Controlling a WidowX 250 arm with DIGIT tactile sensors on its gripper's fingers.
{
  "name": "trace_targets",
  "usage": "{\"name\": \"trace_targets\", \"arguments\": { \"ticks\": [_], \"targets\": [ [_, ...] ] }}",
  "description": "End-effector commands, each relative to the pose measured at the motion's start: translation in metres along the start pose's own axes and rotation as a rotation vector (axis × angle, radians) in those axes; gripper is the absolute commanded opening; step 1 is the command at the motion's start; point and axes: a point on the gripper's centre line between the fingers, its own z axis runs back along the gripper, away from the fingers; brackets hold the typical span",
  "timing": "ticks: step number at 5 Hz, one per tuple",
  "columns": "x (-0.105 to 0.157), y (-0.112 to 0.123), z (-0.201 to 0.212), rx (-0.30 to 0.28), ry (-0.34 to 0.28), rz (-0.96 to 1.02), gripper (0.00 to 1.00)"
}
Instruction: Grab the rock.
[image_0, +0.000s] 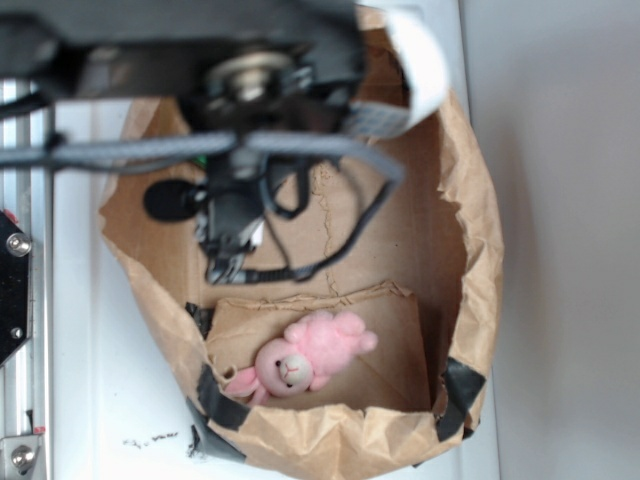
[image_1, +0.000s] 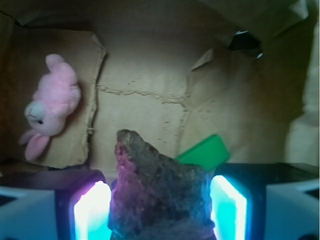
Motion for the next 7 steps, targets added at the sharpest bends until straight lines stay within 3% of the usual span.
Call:
{"name": "trace_targets", "arguments": {
  "ticks": [1,3,5,6,7],
  "targets": [
    [0.014,-0.01,0.019,0.042,-0.064,0.053,0.0],
    [0.022,-0.03,0.019,0.024,-0.083,0.145,0.0],
    [0.024,-0.057,0.01,0.056,-0.14,0.158,0.0],
    [0.026,-0.062,0.006,0.065,-0.131,0.134,0.0],
    [0.027,-0.056,0.004,0.02,-0.108,0.094,0.0]
  ]
}}
